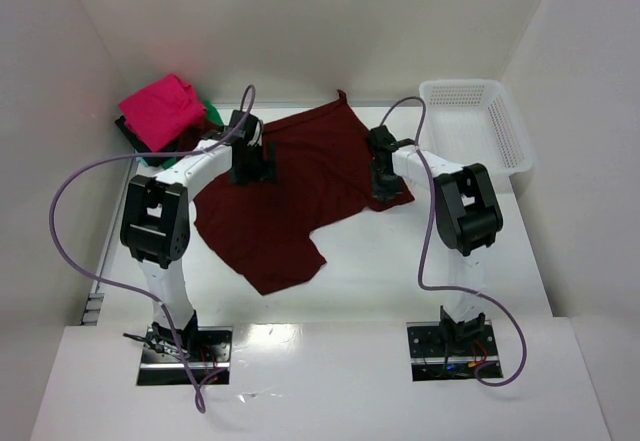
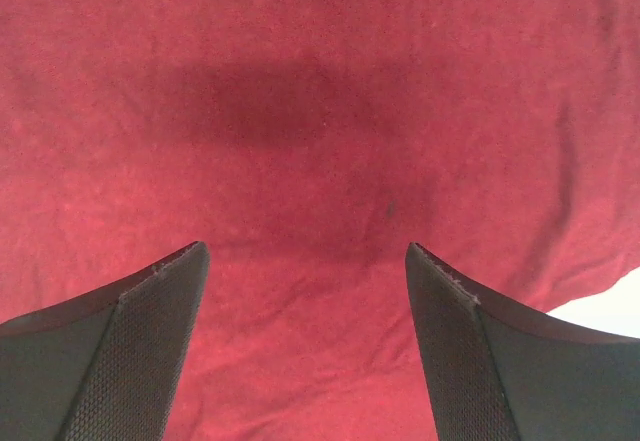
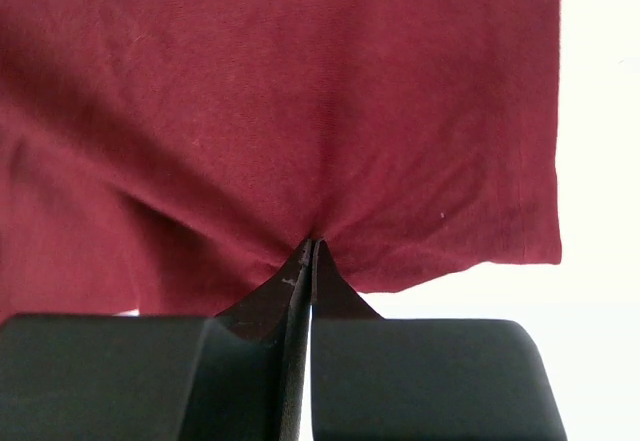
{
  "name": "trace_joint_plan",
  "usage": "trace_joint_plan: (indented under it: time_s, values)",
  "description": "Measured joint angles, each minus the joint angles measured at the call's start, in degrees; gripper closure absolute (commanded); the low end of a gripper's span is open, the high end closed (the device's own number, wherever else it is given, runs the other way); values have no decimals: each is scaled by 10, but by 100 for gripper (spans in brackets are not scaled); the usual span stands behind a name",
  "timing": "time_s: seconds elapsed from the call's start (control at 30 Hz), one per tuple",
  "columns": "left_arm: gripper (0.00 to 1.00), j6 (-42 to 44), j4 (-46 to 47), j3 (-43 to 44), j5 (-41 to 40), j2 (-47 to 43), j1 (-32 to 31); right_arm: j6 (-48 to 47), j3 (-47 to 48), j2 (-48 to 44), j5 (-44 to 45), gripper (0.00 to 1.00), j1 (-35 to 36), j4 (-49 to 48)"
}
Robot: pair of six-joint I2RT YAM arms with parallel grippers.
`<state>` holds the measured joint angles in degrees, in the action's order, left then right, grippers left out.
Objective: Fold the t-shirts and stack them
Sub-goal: Flatten out the tshirt
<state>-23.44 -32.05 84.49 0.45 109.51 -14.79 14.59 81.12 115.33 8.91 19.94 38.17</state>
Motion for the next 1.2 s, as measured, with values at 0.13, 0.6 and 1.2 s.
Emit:
trace_joint_plan:
  time_s: [0.13, 0.6, 1.2]
  values:
    - [12, 8, 3, 2, 9, 16, 1, 34, -46, -33, -29, 100, 17, 9]
    - [13, 10, -1, -21, 14, 12, 1, 240, -250, -270, -90, 81, 52, 51]
    - [26, -77, -58, -250, 58, -123, -76, 202, -63, -203, -9, 19, 40, 50]
